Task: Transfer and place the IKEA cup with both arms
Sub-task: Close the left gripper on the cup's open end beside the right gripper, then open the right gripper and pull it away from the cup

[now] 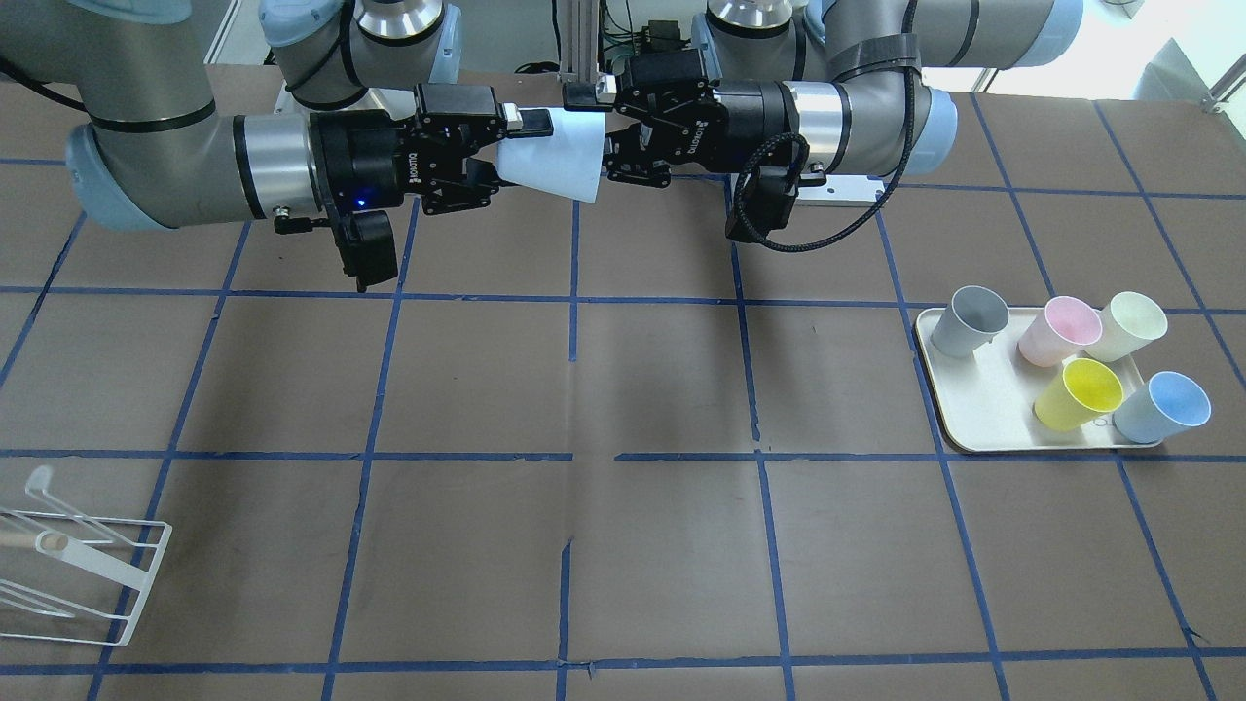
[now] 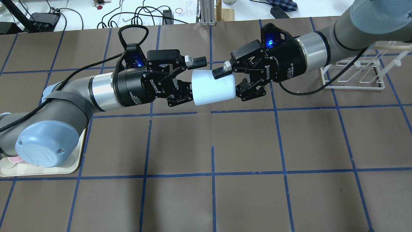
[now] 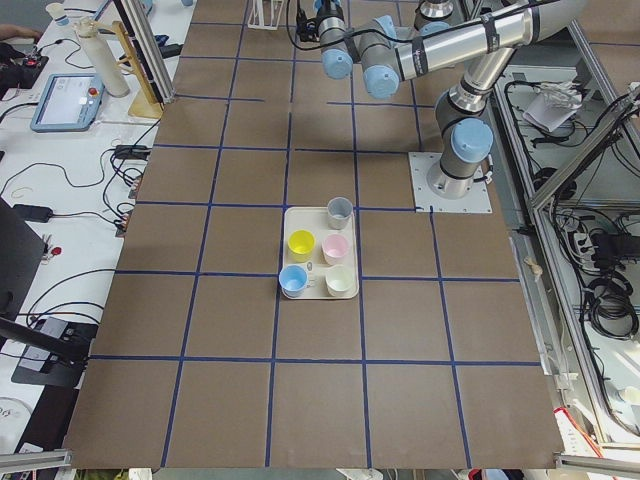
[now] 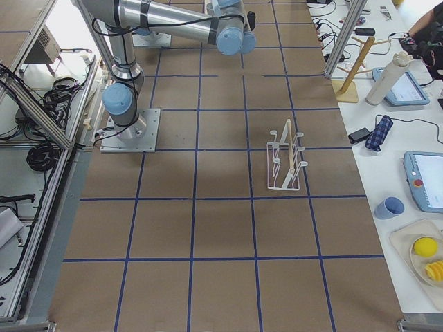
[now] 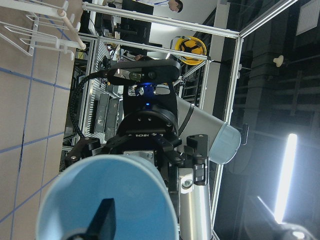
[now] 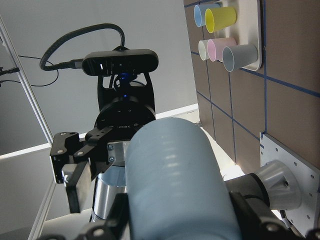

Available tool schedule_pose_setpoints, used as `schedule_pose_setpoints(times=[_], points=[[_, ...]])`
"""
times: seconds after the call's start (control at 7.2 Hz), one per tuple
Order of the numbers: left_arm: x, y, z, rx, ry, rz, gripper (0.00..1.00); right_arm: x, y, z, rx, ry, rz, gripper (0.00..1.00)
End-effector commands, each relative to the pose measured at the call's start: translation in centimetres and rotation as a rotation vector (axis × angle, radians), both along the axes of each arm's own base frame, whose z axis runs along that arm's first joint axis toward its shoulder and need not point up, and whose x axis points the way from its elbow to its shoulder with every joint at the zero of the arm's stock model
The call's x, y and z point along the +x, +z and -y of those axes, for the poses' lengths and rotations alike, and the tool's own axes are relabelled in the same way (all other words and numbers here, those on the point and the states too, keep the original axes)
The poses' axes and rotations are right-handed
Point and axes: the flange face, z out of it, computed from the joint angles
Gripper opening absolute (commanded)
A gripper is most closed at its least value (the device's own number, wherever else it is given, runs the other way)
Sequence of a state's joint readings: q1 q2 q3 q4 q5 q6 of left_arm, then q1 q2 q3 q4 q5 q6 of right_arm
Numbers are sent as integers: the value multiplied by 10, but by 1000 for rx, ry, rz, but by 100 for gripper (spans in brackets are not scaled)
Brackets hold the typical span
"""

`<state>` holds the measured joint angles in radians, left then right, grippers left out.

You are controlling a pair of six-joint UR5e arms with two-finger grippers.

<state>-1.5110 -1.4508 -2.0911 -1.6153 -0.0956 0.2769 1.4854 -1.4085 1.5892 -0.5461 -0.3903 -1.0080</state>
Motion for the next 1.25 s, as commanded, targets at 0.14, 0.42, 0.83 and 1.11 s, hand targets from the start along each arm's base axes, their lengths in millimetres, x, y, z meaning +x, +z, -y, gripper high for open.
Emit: schedule_pose_setpoints(times=[0.14,0.42,0.83,1.11], points=[[0,3,-2,-1,-1,0,30,2,-2,-8,114,-8,9,100],[0,4,-3,-2,-2,2,22,1,0,-6,103,-3,8,100],[3,6,-3,-3,5,3,8,-9,3,4,114,-32,-2,100],[9,8,0,36,13,4,0,-32,2,15,91,-68,-18,100]])
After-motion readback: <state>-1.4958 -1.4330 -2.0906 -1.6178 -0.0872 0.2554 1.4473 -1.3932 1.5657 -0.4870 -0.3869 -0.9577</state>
